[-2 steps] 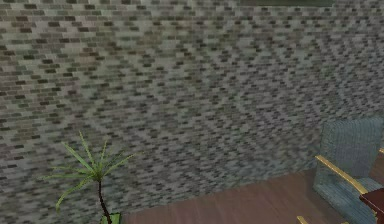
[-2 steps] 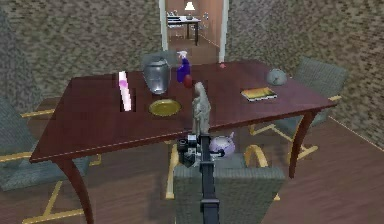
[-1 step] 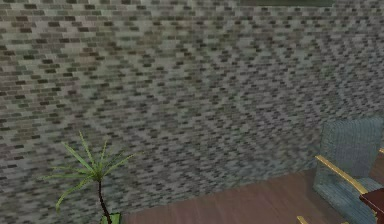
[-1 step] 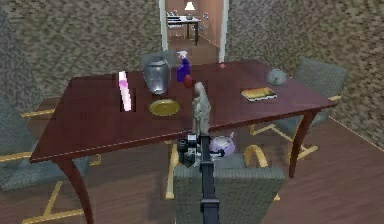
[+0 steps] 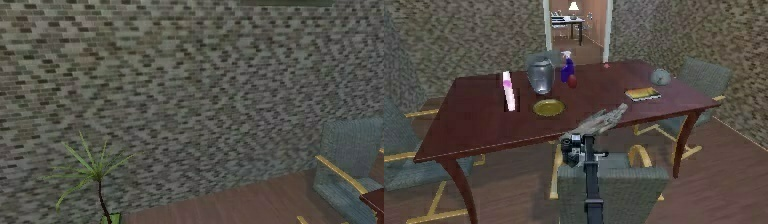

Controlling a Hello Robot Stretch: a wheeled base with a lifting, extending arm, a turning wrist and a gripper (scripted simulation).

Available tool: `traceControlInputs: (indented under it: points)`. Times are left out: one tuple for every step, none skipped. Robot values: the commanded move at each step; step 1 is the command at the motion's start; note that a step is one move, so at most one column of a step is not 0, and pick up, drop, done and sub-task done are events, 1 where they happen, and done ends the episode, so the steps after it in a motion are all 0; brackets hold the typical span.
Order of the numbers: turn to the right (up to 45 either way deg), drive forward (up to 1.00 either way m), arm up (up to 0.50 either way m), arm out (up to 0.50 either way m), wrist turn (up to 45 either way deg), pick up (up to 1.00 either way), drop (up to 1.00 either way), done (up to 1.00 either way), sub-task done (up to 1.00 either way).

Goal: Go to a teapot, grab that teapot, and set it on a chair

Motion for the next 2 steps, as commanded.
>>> traceControlInputs:
  points:
    - [0.0, 0.0, 0.1, 0.0, 0.0, 0.0, 0.0, 0.0, 0.0]
    - [0.0, 0.0, 0.0, -0.08, 0.0, 0.0, 0.0, 0.0, 0.0]
